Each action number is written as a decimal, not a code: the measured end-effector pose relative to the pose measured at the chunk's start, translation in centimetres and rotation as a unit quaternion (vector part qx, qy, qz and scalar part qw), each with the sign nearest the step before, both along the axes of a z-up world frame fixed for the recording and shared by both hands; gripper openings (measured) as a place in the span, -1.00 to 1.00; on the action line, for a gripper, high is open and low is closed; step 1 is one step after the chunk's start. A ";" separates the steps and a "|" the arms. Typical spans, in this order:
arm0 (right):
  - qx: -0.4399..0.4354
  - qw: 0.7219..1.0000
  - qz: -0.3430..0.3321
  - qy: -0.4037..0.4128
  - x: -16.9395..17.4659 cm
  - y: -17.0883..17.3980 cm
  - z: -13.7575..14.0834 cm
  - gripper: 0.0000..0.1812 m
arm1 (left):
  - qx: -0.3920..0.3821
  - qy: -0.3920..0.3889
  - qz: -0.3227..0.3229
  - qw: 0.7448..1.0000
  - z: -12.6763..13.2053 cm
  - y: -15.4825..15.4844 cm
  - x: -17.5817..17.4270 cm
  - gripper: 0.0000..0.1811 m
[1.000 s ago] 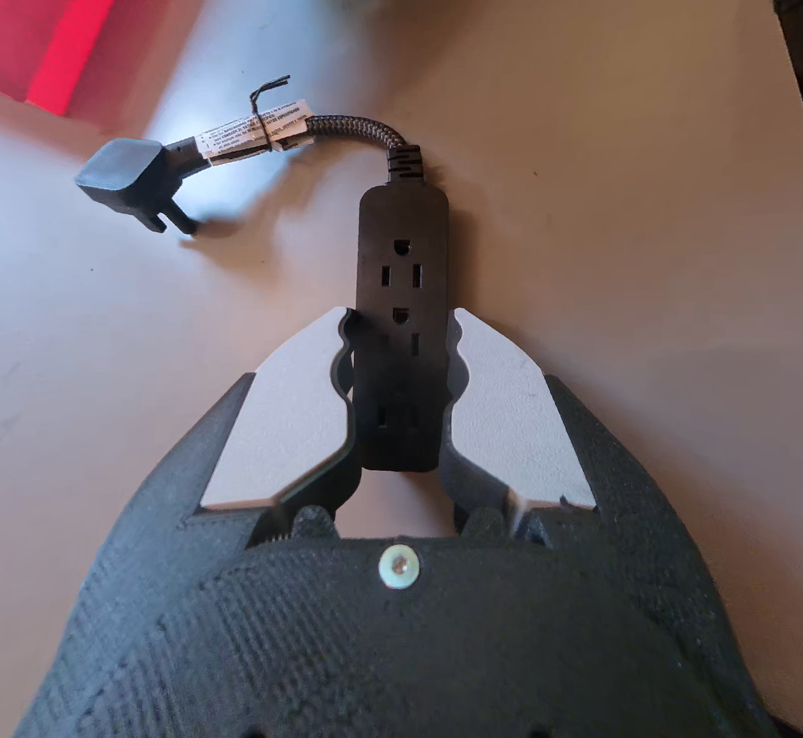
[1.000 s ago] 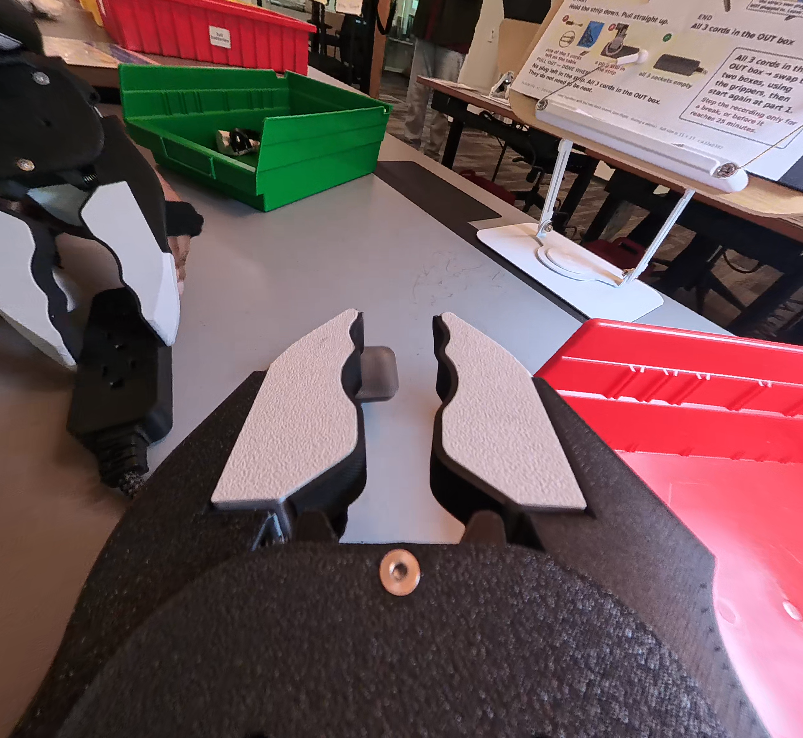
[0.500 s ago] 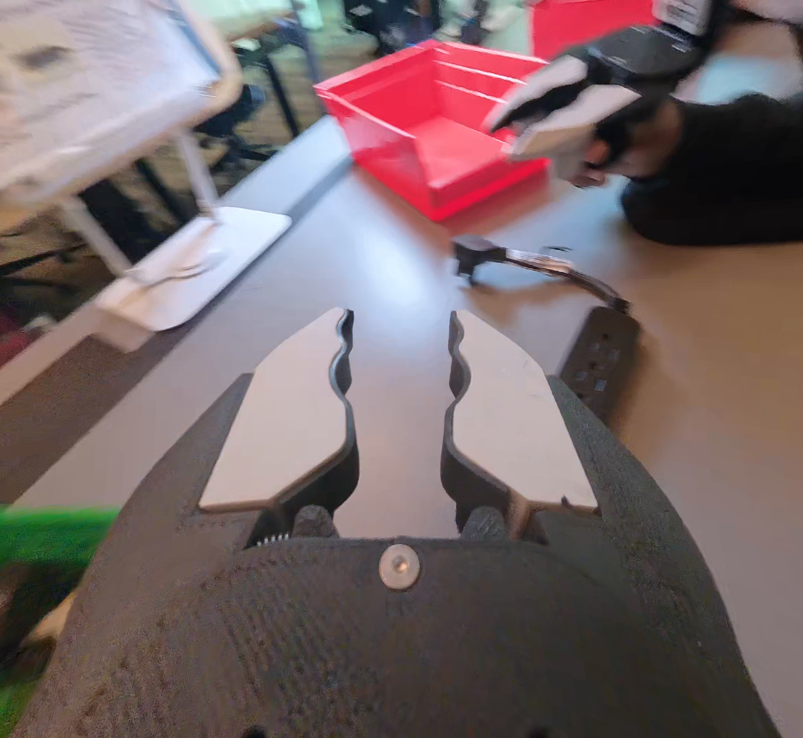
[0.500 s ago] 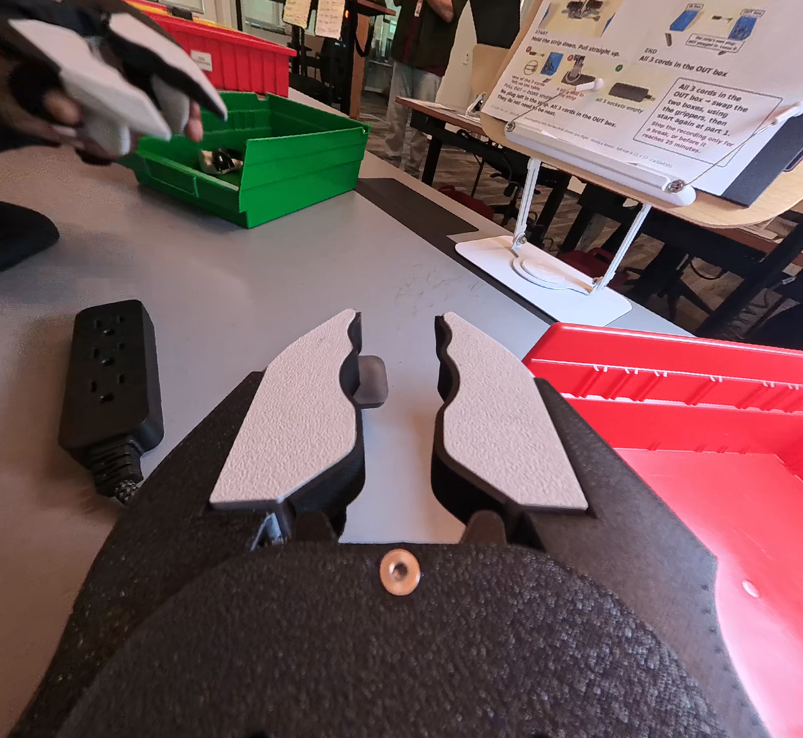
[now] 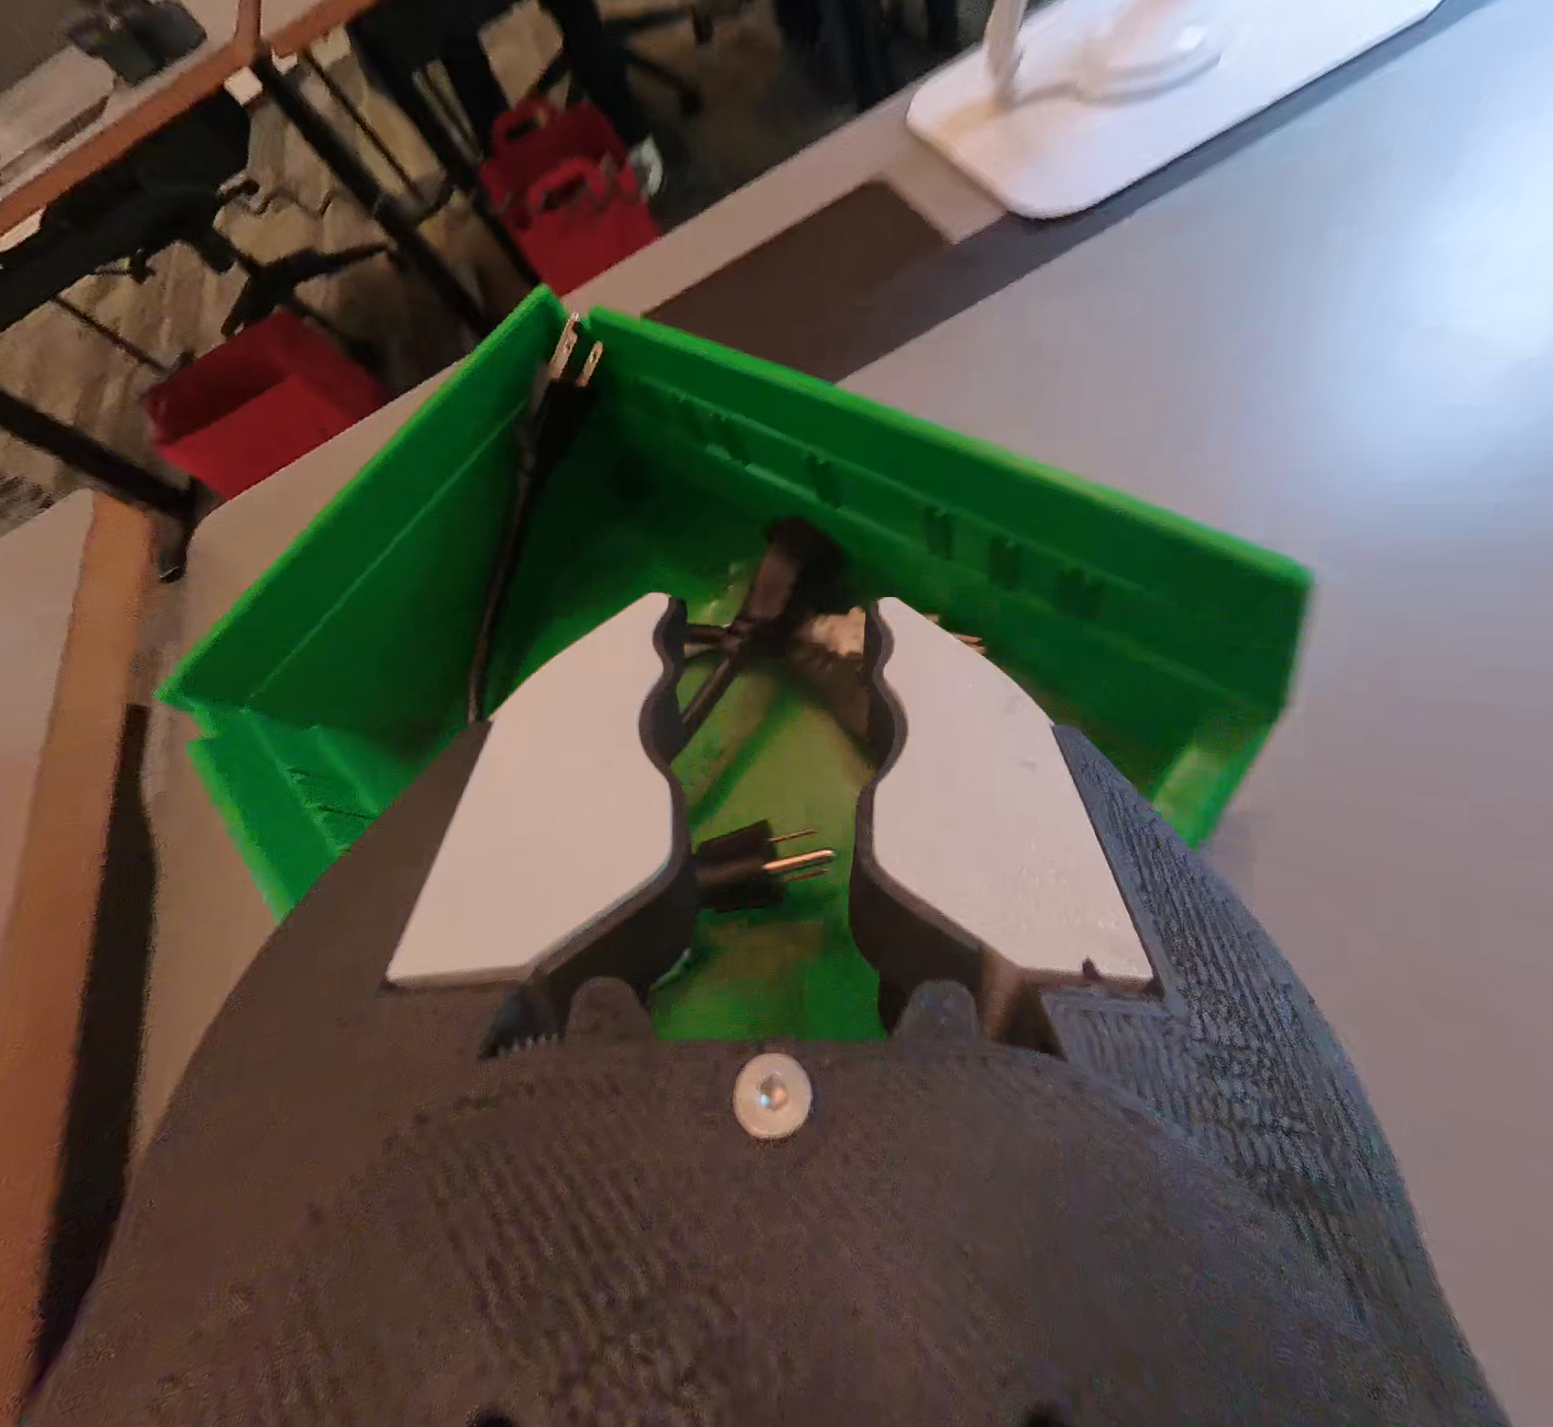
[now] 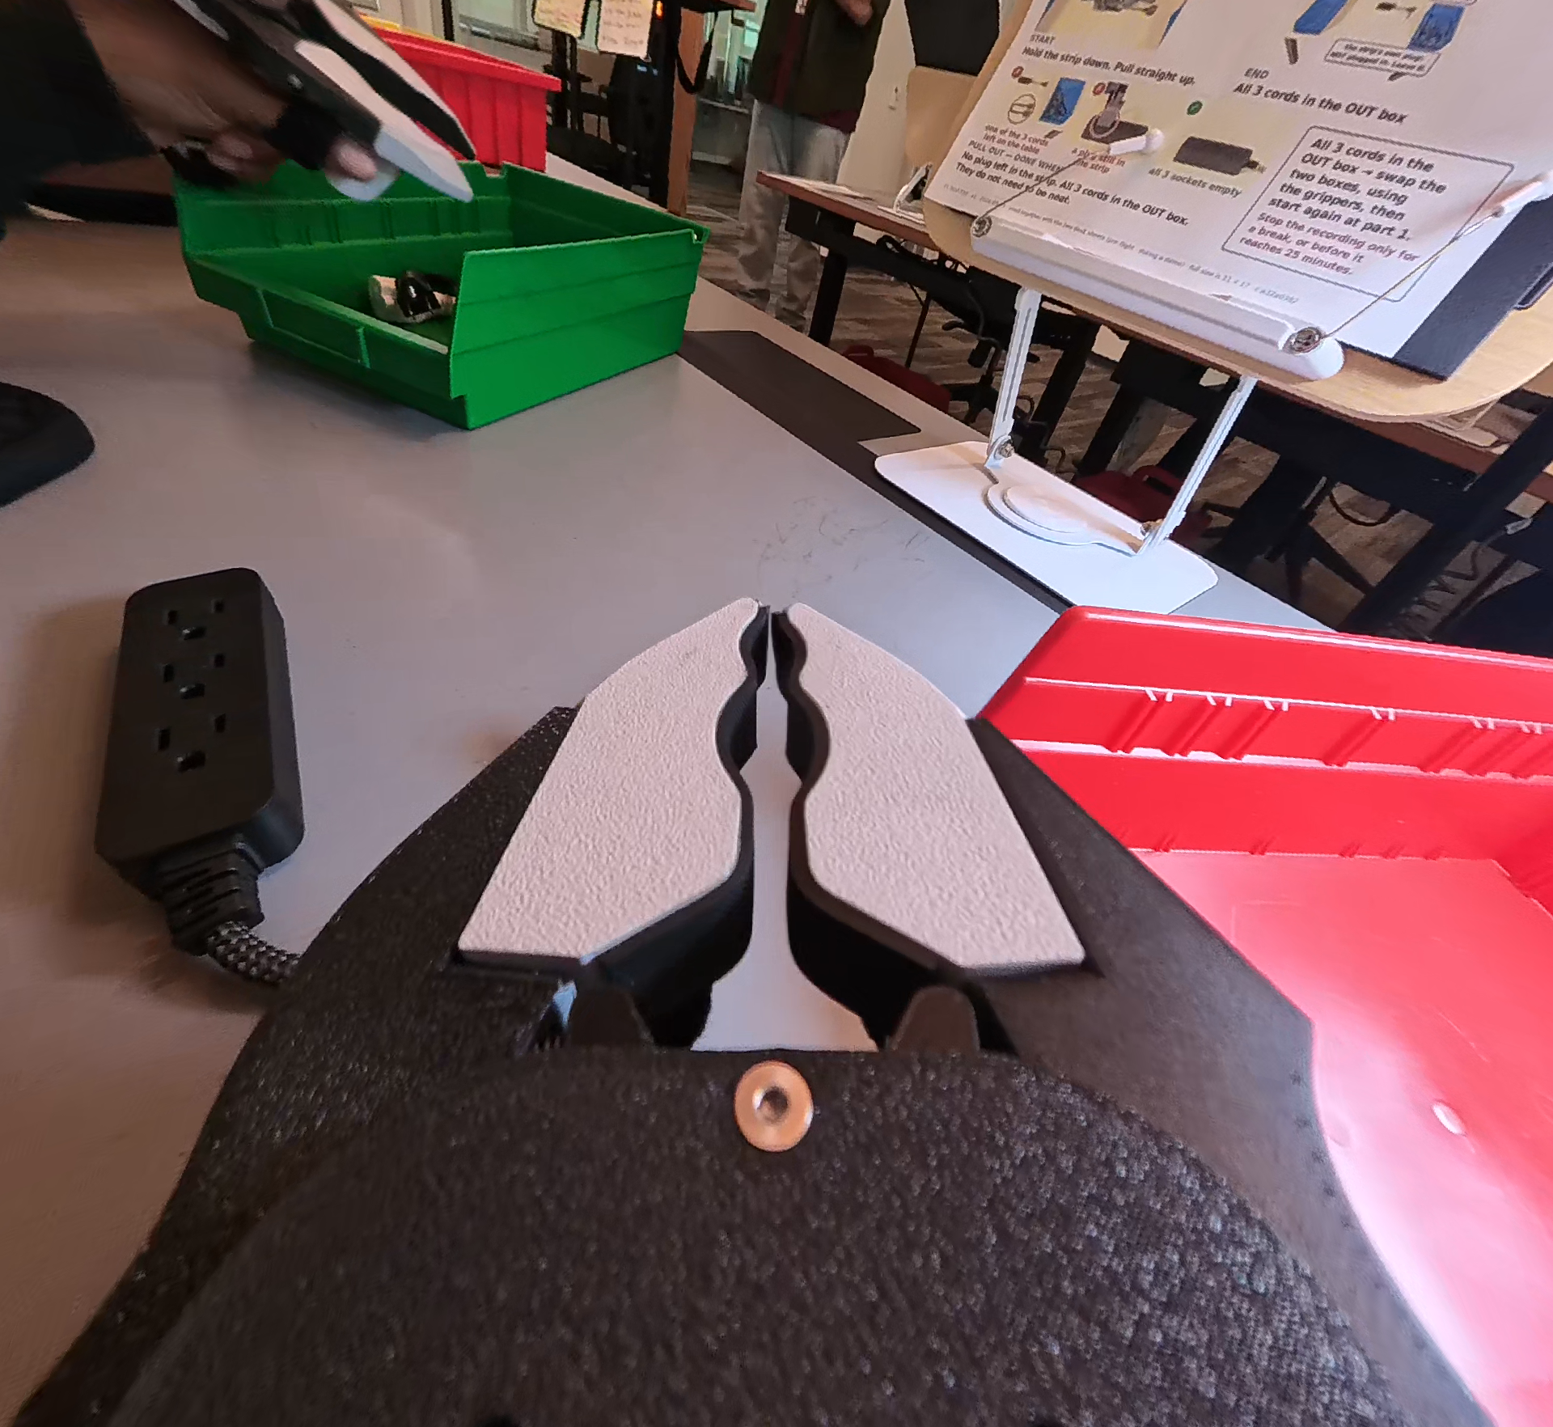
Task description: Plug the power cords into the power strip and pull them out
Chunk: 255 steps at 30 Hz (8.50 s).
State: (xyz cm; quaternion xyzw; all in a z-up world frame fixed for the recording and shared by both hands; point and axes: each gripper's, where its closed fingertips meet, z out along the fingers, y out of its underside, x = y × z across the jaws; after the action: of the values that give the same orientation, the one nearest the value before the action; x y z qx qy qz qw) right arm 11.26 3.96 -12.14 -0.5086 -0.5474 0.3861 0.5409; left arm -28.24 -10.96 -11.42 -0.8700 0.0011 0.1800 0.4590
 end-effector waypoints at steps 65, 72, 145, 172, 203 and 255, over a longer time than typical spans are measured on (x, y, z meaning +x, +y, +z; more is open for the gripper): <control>-0.010 1.000 0.023 -0.005 0.1 -0.8 0.1 -0.98 | 0.220 0.130 -0.146 0.956 19.4 0.0 10.2 -0.91; -0.034 0.995 0.090 -0.002 -1.6 -4.9 0.9 -0.86 | 0.295 0.106 -0.211 0.926 22.8 -0.4 16.3 -0.91; -0.281 0.734 0.614 -0.075 -2.7 -21.1 8.0 -0.84 | 0.205 -0.127 -0.594 0.768 8.3 -4.7 35.9 -0.45; -0.117 0.929 0.300 -0.182 -7.4 -14.3 0.4 -0.46 | 0.216 -0.038 -0.485 0.847 8.1 -2.4 33.4 -0.66; -0.194 0.679 0.661 -0.254 -6.6 -24.7 2.0 -0.97 | 0.189 -0.098 -0.660 0.721 12.5 -8.6 35.8 -0.66; -0.147 0.979 0.131 0.051 -3.3 -4.5 4.7 -0.68 | 0.021 -0.109 -0.196 0.974 2.7 12.4 18.1 -0.76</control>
State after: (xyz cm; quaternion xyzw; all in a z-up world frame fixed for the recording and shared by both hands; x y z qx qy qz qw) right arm 7.96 -0.57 -7.49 -0.4861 -0.5180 0.5555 0.4321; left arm -10.17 1.40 -8.77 -0.8573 0.1179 -0.0095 0.5011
